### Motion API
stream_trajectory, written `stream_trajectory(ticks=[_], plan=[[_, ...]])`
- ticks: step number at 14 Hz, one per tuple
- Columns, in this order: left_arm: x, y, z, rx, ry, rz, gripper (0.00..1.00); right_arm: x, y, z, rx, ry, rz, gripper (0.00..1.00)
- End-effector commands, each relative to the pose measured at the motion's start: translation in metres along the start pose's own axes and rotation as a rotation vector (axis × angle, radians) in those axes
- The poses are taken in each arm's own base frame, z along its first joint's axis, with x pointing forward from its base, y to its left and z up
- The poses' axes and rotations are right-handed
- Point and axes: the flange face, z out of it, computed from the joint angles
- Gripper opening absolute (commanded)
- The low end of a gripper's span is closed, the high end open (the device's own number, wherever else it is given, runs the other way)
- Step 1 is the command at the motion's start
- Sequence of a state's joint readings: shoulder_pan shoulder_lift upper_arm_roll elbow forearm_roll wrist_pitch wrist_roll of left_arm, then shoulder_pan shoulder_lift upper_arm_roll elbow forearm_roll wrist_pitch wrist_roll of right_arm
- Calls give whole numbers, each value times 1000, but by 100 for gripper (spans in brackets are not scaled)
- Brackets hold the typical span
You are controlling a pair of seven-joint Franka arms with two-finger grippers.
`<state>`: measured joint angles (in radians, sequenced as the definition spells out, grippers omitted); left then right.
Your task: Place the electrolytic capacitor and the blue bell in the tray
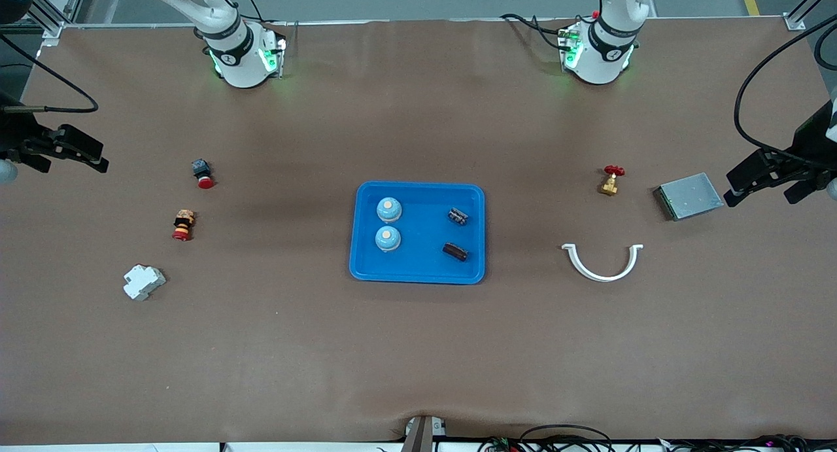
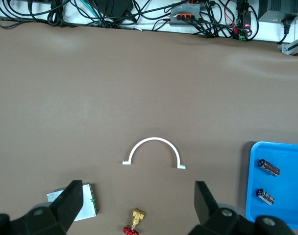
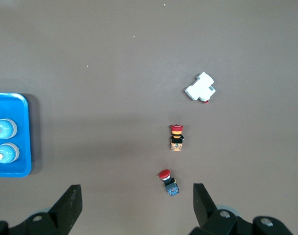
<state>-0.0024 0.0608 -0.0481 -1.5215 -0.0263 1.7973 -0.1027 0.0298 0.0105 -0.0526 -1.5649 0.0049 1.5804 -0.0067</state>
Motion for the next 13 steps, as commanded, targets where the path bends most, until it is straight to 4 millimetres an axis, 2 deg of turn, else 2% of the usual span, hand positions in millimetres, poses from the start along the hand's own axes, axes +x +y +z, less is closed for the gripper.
stream_trajectory(ticks=[1, 13], plan=[[1, 1, 4, -6, -18, 21, 100, 1, -2, 0, 0, 3, -4, 100], [3, -5, 13, -5, -37, 19, 100, 2, -3, 1, 26, 9, 12, 100]])
